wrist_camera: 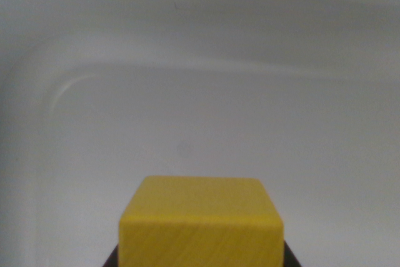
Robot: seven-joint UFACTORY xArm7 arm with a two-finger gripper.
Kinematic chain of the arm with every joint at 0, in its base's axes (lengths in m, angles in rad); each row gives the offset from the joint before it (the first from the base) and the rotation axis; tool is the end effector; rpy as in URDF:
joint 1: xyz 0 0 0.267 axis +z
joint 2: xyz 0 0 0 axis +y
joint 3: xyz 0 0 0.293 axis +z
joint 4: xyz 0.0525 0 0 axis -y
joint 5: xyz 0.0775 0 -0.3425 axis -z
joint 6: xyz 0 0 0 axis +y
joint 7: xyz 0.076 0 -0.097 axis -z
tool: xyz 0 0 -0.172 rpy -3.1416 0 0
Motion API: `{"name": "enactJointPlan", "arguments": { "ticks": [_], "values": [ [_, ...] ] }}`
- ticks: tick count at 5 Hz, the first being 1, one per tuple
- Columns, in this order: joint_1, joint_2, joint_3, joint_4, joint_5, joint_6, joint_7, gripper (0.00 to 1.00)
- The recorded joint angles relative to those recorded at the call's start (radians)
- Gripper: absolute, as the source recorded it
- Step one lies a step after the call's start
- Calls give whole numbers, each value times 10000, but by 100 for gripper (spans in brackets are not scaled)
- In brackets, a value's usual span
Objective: Pick yellow cube
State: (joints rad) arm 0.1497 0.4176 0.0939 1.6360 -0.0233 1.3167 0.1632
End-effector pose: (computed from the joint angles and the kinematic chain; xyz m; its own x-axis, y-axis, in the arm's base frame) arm 0.5495 0.1290 0.1937 0.9919 0.0807 -0.0976 0.0811 -0.9967 -0.0003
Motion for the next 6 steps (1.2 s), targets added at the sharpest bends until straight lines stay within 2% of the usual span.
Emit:
{"name": "enactJointPlan", "arguments": {
  "ticks": [1,2,3,4,5,6],
  "values": [
    [0,0,0,0,0,0,0,100],
    [-2,-158,8,219,17,377,-7,100],
    [-2,-158,8,219,17,377,-7,100],
    [-5,-294,15,407,31,700,-12,100],
    [-5,-294,15,407,31,700,-12,100],
    [-6,-401,20,556,42,955,-17,100]
  ]
}}
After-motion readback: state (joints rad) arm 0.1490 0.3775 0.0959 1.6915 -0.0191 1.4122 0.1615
